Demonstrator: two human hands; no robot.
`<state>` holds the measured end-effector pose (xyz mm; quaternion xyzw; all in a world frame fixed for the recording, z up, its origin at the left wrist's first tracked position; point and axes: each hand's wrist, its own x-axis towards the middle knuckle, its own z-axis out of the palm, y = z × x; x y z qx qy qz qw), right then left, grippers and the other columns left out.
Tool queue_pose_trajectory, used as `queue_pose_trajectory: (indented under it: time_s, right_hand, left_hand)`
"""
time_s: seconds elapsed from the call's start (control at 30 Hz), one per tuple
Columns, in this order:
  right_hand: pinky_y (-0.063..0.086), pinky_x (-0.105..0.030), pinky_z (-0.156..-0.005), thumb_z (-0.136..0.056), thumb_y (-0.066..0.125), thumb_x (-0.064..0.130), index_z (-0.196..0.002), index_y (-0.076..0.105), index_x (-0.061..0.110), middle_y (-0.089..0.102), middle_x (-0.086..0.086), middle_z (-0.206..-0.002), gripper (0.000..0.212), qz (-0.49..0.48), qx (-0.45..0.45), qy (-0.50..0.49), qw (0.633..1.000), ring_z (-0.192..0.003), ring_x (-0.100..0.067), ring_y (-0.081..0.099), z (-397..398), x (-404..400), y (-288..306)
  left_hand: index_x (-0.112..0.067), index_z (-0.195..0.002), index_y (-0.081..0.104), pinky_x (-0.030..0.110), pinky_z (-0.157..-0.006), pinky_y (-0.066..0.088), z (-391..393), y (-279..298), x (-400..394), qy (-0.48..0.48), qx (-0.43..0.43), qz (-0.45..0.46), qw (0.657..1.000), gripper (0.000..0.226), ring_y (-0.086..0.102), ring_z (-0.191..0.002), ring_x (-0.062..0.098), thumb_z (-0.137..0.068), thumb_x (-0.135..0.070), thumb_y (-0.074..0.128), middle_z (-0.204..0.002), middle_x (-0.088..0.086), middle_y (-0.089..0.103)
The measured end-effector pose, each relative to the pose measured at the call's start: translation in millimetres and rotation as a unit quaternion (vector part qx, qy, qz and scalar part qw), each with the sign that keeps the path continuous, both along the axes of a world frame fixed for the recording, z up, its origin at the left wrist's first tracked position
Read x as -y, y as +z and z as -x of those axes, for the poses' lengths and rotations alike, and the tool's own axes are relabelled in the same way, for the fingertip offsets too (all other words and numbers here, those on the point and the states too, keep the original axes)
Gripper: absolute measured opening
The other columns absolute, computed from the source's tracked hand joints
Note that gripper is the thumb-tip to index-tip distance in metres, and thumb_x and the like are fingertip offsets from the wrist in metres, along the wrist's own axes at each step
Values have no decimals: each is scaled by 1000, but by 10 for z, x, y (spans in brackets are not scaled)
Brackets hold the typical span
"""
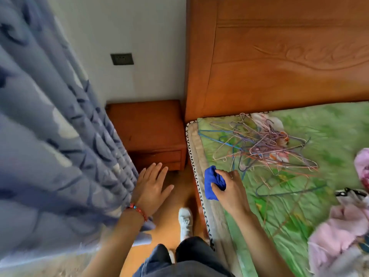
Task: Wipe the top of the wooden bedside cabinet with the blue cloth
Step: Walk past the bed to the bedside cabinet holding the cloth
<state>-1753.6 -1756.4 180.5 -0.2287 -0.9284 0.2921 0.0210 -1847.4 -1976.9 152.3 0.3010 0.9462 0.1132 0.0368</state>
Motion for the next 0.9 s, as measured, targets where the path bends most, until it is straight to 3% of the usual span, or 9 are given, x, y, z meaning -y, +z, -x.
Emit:
queue_pose_trajectory:
  time_s: [0.07,0.13,0.37,0.5,0.7,0.9]
  right_hand:
    - [41,-27,-73,-82,65,19,-124,53,15,47,-12,-106,44,7,-5,4,1000,-88,-28,56,303,-147,-85]
    - [41,-27,-75,-82,65,19,-125,53,14,45,-13,-107,44,22,1,11,1000,-87,-26,54,615,-308,-147]
    - [31,-24,-68,-85,62,23,-128,49,17,36,-3,-98,45,57,24,33,998,-79,-16,41,1592,-749,-304]
    - [32,-22,-67,-85,63,23,-126,49,16,37,-3,-99,44,89,46,24,995,-77,-16,42,2054,-811,-506]
    - [40,-25,-77,-83,65,18,-123,52,14,40,-4,-100,42,152,72,-14,986,-88,-23,52,2732,-741,-1000]
    - [37,-21,-76,-82,66,18,-122,53,17,43,-3,-101,42,174,77,-58,980,-92,-23,53,3366,-614,-1604]
  left_hand:
    - [-3,-112,65,48,-88,46,290,-54,-135,8,3,9,1000,63,59,-107,34,-89,-50,29,-114,17,63]
    - [-4,-111,64,50,-83,47,571,-101,-257,16,19,30,999,67,60,-106,34,-93,-52,22,-113,17,63]
    - [-4,-111,64,50,-83,48,1371,-230,-537,70,59,56,994,72,59,-106,35,-95,-54,16,-113,18,63]
    - [-1,-111,64,51,-81,49,1802,-385,-583,94,97,76,988,60,60,-104,37,-85,-47,34,-113,20,62]
    - [-2,-116,61,51,-85,47,2541,-827,-592,102,129,80,983,63,56,-109,38,-86,-49,32,-118,21,60]
    - [-1,-116,60,51,-84,47,3192,-1401,-572,62,162,99,980,61,58,-107,38,-87,-49,37,-117,21,61]
